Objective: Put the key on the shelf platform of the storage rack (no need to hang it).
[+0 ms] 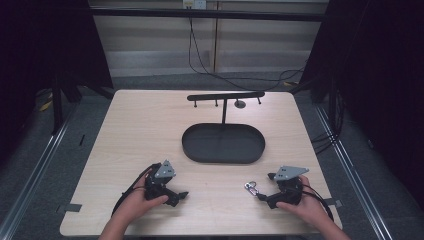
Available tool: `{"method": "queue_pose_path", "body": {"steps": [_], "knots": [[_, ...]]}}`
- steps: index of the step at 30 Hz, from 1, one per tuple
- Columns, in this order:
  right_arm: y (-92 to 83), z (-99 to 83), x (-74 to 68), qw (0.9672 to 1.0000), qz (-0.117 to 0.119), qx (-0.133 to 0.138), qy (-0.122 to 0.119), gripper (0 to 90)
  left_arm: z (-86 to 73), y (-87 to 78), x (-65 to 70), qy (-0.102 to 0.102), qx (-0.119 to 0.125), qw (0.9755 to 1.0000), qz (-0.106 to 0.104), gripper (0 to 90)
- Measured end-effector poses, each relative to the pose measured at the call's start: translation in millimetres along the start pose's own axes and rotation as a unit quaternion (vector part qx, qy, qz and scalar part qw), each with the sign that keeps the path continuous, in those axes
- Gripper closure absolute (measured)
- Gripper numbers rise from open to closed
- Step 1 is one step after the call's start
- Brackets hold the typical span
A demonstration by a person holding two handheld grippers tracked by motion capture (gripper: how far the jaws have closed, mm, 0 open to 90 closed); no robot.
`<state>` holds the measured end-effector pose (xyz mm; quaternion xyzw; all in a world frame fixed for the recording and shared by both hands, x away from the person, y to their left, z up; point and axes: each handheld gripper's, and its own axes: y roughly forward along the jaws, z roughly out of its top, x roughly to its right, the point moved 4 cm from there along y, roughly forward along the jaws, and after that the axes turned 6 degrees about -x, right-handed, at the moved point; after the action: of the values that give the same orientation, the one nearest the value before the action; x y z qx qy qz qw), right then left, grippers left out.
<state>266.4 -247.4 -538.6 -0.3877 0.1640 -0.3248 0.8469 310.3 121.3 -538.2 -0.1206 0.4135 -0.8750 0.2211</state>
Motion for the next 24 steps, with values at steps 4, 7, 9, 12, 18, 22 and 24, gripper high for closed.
{"method": "queue_pose_path", "body": {"steps": [4,7,9,12,18,22,24], "knots": [[-0.8,1.8,-1.2,0.9999,-0.005,-0.014,0.003,13.2,-0.2,-0.4,-0.6,0.005,-0.004,1.0000,0.000,2.7],[-3.0,3.7,-5.4,0.9993,-0.003,-0.037,0.003,14.7,0.0,0.0,0.0,0.000,0.000,1.0000,0.000,2.7],[-4.5,5.0,-8.2,0.9986,0.000,-0.053,0.000,16.1,0.0,0.0,0.0,0.000,0.000,1.0000,0.000,2.7],[-7.4,8.5,-11.8,0.9965,0.003,-0.084,-0.002,21.1,0.0,0.0,0.0,0.000,0.000,1.0000,0.000,2.7],[-8.4,18.4,-16.7,0.9884,0.010,-0.151,-0.010,26.8,0.0,0.1,0.0,0.000,0.001,1.0000,-0.001,2.7],[-7.5,29.2,-20.2,0.9804,0.019,-0.196,0.010,29.7,-0.2,-0.4,-0.6,0.005,-0.004,1.0000,0.000,2.7],[-6.8,33.7,-21.2,0.9799,0.018,-0.198,0.009,31.2,0.0,0.0,0.0,0.000,0.000,1.0000,0.000,2.7]]}}
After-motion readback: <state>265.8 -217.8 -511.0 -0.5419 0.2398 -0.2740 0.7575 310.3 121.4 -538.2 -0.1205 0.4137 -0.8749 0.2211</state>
